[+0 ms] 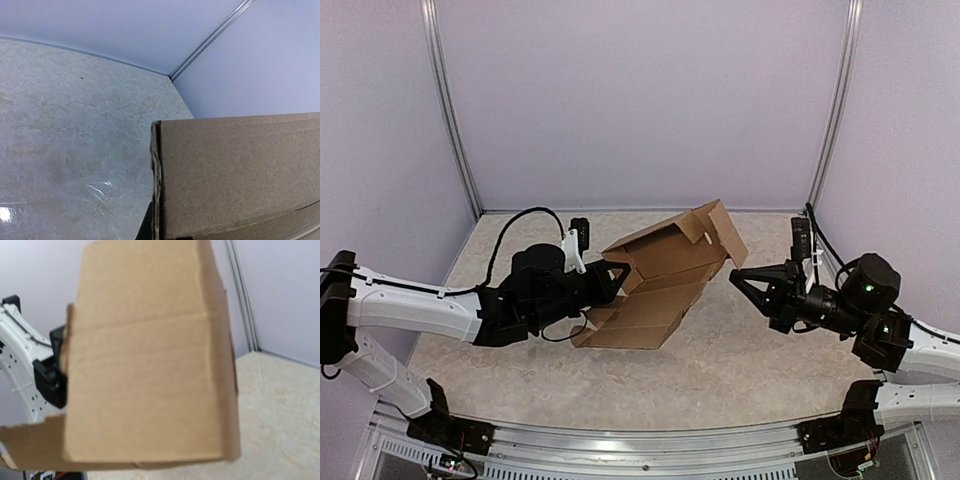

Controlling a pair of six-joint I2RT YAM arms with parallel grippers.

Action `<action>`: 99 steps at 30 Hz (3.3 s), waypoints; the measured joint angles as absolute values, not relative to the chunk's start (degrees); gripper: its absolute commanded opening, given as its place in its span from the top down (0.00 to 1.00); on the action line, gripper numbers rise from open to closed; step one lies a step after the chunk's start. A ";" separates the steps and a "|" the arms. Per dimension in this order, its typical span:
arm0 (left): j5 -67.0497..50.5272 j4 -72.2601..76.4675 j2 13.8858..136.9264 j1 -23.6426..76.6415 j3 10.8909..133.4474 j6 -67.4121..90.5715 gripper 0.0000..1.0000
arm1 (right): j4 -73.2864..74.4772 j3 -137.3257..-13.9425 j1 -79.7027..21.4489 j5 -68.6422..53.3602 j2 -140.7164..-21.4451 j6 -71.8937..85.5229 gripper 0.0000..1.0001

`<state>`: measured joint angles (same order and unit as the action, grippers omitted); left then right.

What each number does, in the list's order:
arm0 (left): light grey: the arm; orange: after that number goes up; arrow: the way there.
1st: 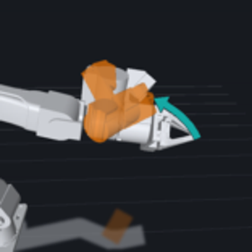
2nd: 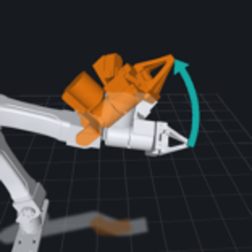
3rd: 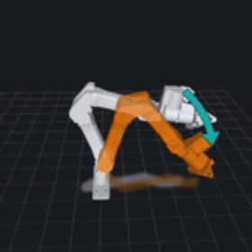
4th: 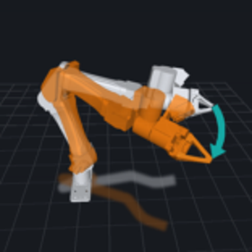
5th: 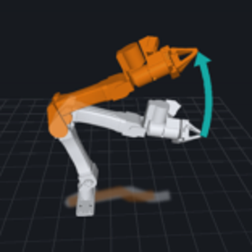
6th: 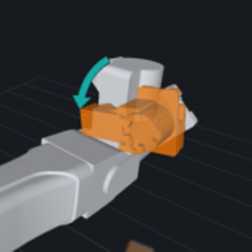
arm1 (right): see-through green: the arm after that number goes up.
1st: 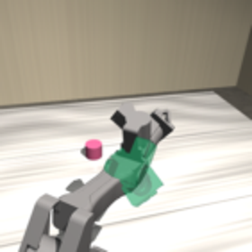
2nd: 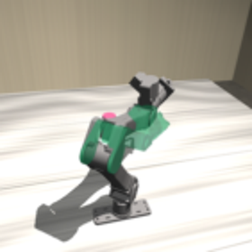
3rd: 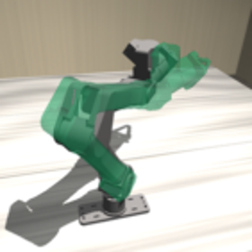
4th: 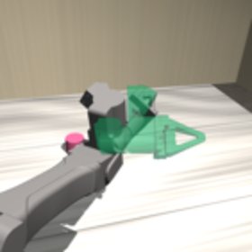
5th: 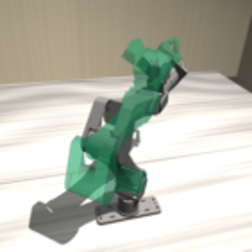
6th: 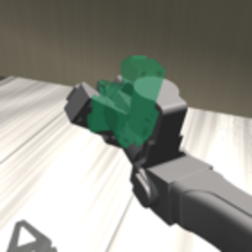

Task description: Fold the paper box

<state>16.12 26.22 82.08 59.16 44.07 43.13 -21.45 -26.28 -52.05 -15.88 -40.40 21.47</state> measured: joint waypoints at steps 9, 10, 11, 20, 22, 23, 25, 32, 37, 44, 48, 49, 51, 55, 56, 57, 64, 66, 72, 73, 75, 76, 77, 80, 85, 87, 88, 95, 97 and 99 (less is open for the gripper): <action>13.02 28.38 83.02 59.16 44.05 43.55 1.00 | -25.98 -26.61 -52.05 -15.84 -44.60 21.15 1.00; 12.80 28.45 83.11 59.16 44.05 43.55 1.00 | -26.48 -26.63 -52.05 -15.88 -44.86 21.12 1.00; 12.56 28.60 83.22 59.16 44.05 43.55 1.00 | -26.96 -26.68 -52.05 -15.94 -45.06 21.12 1.00; 11.97 29.17 83.29 59.16 44.05 43.53 1.00 | -30.63 -27.59 -52.05 -17.23 -46.17 21.58 1.00; 11.94 29.17 83.29 59.16 44.05 43.51 1.00 | -31.35 -27.66 -52.10 -17.34 -46.83 21.89 1.00; 11.94 29.17 83.29 59.18 44.05 43.51 1.00 | -31.51 -27.77 -52.14 -17.34 -47.27 21.96 1.00; 11.94 29.19 83.29 59.18 44.05 43.51 1.00 | -31.64 -28.34 -52.42 -17.19 -48.51 22.09 1.00; 12.05 29.12 83.29 59.18 44.05 43.13 1.00 | -30.79 -30.37 -54.02 -15.77 -51.53 21.93 1.00; 12.91 28.99 83.24 59.22 44.05 42.17 1.00 | -25.06 -33.43 -54.63 -12.95 -51.83 20.78 1.00; 15.25 26.26 81.97 59.05 43.97 40.62 1.00 | -17.12 -35.24 -55.11 -8.93 -52.42 19.40 1.00; 15.92 24.47 80.97 58.78 43.97 40.03 1.00 | -13.74 -37.10 -56.34 -6.28 -53.56 18.37 1.00; 16.10 24.16 80.77 58.74 43.97 39.94 1.00 | -13.08 -37.50 -56.60 -5.69 -53.80 18.09 1.00; 16.40 23.57 80.49 58.61 43.97 39.70 1.00 | -11.73 -38.50 -57.23 -4.36 -54.48 17.39 1.00; 17.12 22.57 80.01 58.46 43.97 39.35 1.00 | -9.47 -40.40 -58.15 -2.31 -55.75 16.27 1.00; 17.19 22.41 79.96 58.46 43.97 39.33 1.00 | -9.19 -40.62 -58.26 -2.09 -55.83 16.10 1.00; 17.23 22.33 79.94 58.46 43.97 39.33 1.00 | -8.97 -40.73 -58.35 -1.98 -55.81 16.01 1.00; 18.52 22.26 78.76 58.46 43.42 38.24 1.00 | -6.22 -40.77 -58.46 -1.89 -54.13 15.03 0.97; 19.35 22.24 77.95 58.48 43.07 37.54 1.00 | -5.28 -40.77 -58.46 -2.15 -53.12 14.68 0.94; 23.42 22.65 76.36 58.59 42.15 34.52 1.00 | -1.45 -40.34 -58.48 -3.01 -48.77 13.50 0.82; 24.34 22.63 76.23 58.59 42.00 33.89 1.00 | -0.45 -40.25 -58.48 -3.22 -47.90 13.10 0.78; 25.65 22.63 76.01 58.59 41.69 32.67 1.00 | 1.41 -40.21 -58.48 -3.62 -46.59 12.60 0.72; 26.26 22.63 75.85 58.59 41.47 32.03 1.00 | 2.50 -40.21 -58.48 -3.68 -46.06 12.19 0.69; 26.83 22.57 75.61 58.59 41.28 31.38 1.00 | 3.81 -40.21 -58.48 -3.73 -45.54 11.62 0.67; 27.86 22.37 74.87 58.59 40.99 29.52 1.00 | 8.45 -40.25 -58.48 -3.64 -44.53 9.96 0.61; 28.75 21.85 73.36 58.59 40.64 26.09 1.00 | 15.59 -41.56 -58.48 -4.03 -44.25 7.49 0.54; 28.64 21.78 73.28 58.59 40.51 24.84 1.00 | 17.45 -42.72 -58.48 -4.36 -44.25 6.63 0.53; 28.45 21.71 73.12 58.59 40.29 24.05 1.00 | 18.31 -43.53 -58.48 -4.51 -44.25 6.15 0.52; 26.98 20.84 71.22 58.59 38.61 20.12 1.00 | 21.50 -49.01 -58.48 -5.69 -44.88 2.98 0.51; 26.48 20.69 70.63 58.59 38.35 19.33 1.00 | 21.78 -50.57 -58.48 -6.07 -45.69 2.31 0.50; 25.67 20.53 69.95 58.59 38.15 18.72 1.00 | 22.00 -51.72 -58.48 -6.39 -46.65 1.32 0.49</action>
